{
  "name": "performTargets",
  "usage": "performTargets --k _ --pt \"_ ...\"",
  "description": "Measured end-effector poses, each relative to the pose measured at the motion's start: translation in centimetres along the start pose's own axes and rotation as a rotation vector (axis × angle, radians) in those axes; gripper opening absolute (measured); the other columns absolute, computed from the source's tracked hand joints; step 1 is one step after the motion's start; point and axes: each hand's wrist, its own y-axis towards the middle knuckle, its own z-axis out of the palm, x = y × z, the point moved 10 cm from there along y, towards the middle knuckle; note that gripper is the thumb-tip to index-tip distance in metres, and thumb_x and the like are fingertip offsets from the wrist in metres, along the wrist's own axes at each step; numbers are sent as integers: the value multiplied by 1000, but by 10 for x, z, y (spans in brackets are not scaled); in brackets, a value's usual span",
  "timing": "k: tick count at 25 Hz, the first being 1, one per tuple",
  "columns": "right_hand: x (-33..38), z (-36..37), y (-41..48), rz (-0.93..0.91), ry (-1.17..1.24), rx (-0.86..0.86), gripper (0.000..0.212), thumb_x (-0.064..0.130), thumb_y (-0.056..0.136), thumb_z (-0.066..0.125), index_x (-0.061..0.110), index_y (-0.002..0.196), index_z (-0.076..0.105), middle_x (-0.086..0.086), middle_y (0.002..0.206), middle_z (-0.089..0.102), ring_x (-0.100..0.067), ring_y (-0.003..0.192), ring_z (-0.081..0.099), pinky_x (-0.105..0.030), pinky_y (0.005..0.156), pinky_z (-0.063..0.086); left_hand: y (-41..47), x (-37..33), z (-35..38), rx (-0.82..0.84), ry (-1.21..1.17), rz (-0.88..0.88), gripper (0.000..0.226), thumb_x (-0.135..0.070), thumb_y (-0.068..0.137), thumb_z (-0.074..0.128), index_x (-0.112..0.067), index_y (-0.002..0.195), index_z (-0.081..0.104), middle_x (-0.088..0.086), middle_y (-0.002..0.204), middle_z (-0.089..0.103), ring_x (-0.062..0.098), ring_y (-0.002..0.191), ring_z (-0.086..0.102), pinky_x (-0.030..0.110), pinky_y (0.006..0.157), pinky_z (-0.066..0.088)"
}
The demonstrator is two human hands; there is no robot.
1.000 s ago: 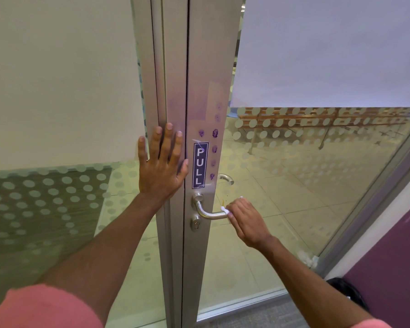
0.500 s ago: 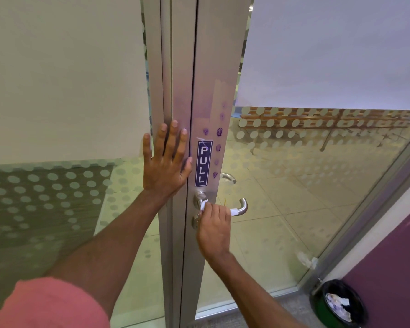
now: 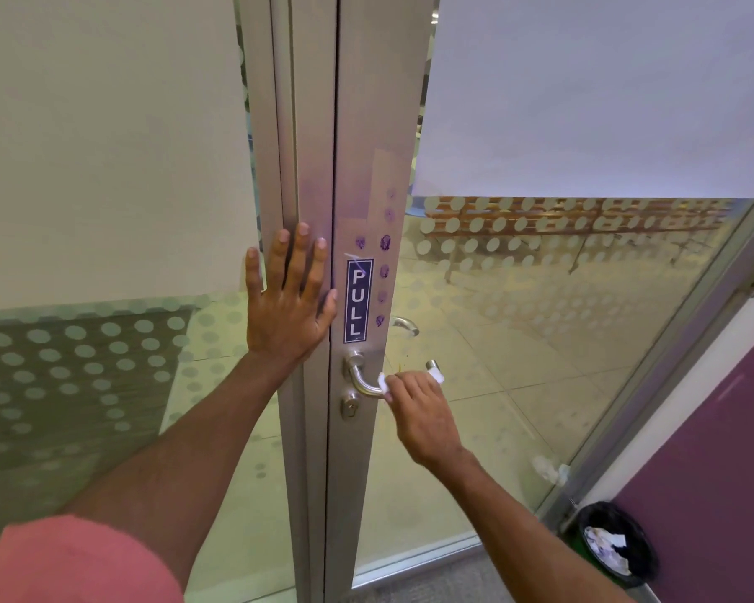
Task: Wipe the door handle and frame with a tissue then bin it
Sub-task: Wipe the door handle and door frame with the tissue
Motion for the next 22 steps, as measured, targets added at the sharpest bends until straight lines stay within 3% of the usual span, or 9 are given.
performTargets --k 2,4,7,9,12,15,17,20,22 --pt "-23 -5 -2 59 129 -1 30 23 104 34 9 106 60 -3 101 59 -24 96 53 -39 105 35 -1 -1 0 -6 -1 4 72 -48 100 39 -12 155 9 7 164 -20 24 151 -18 50 122 -11" --pt "-38 -5 -3 150 287 4 28 20 104 37 9 114 60 -3 114 58 -19 114 50 -26 112 29 -1 -1 0 -12 1 -1 72 -48 100 39 -12 155 9 5 162 -24 24 151 -18 50 122 -10" --pt "-54 0 -8 398 541 -48 34 20 104 36 9 129 57 1 130 55 -8 130 42 -9 109 24 -1 -1 0 -23 5 1 72 -48 100 39 -12 155 9 6 163 -22 25 151 -17 50 122 -10" --pt "-62 -1 -9 572 737 -158 33 23 105 35 15 122 62 7 120 61 0 115 51 -7 98 36 -2 -1 0 -31 8 3 72 -47 100 39 -12 155 10 6 163 -21 26 151 -15 51 122 -9" --pt "-93 11 -30 1026 1166 -443 31 20 105 35 12 104 65 8 86 67 -12 89 58 -16 75 44 -3 -1 1 -38 -3 4 72 -47 100 39 -12 156 9 6 163 -19 26 152 -14 51 122 -7" --pt "-88 42 -45 1375 1777 -689 28 14 105 35 2 112 60 -1 82 73 -19 87 64 -27 84 48 -3 -2 2 -47 -10 7 75 -47 100 40 -13 156 4 7 164 -18 26 152 -13 52 122 -6" --pt "-77 50 -40 1438 2006 -725 29 16 106 34 1 112 57 -11 93 67 -21 87 63 -35 89 52 -3 -1 3 -50 -15 6 76 -47 100 40 -13 157 2 7 164 -17 26 152 -12 52 122 -7" --pt "-61 50 -34 1432 2159 -715 31 19 106 32 3 102 59 -19 101 60 -26 85 61 -36 72 61 -4 -1 4 -48 -14 5 76 -47 100 40 -13 157 3 7 164 -16 26 152 -11 52 122 -7" --pt "-53 48 -38 1441 2192 -697 30 19 106 32 5 104 59 -20 111 60 -27 91 63 -40 80 59 -4 -1 4 -47 -20 4 76 -47 100 40 -13 157 4 7 164 -16 26 152 -11 52 122 -7"
